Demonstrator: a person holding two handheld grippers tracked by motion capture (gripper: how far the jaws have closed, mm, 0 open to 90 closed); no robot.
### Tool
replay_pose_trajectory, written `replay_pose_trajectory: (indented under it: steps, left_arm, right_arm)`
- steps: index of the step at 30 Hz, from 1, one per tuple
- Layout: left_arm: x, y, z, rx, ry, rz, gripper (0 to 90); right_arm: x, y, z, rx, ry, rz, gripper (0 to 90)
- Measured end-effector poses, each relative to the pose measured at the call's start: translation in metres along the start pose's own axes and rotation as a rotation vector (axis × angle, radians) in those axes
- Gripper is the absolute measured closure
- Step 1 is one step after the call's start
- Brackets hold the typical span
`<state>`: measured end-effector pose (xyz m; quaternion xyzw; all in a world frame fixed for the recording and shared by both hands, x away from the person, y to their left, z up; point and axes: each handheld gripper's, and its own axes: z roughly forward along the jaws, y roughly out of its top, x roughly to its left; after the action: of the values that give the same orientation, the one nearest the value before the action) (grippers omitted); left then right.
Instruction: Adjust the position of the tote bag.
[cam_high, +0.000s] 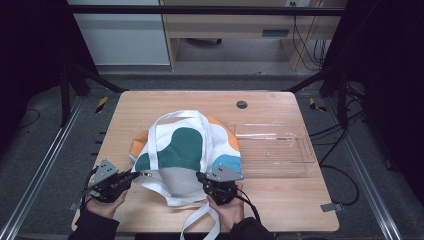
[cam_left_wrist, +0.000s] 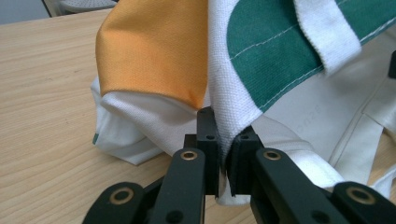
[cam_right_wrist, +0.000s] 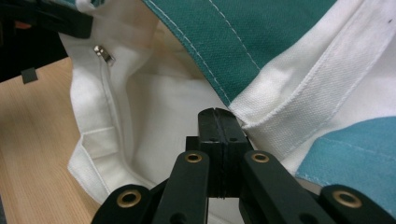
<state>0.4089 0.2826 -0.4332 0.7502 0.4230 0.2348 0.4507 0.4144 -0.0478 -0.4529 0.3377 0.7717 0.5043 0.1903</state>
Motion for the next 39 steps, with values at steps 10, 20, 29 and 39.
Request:
replay_pose_trajectory:
  steps: [10, 20, 29, 39]
  left_arm:
    - [-0.001, 0.0, 0.001, 0.004, -0.002, 0.004, 85.4]
    - [-0.001, 0.0, 0.001, 0.006, -0.005, 0.011, 85.4]
    - [-0.001, -0.001, 0.001, 0.004, -0.009, 0.012, 84.2]
    - [-0.003, -0.003, 0.001, -0.004, 0.017, 0.029, 44.3]
  right_arm:
    - [0.0, 0.016, -0.019, -0.092, -0.013, -0.003, 90.0]
    - [-0.004, 0.029, -0.031, -0.144, -0.025, 0.008, 90.0]
    - [-0.004, 0.027, -0.029, -0.133, -0.032, 0.004, 90.0]
    - [-0.005, 0.028, -0.031, -0.141, -0.033, 0.006, 90.0]
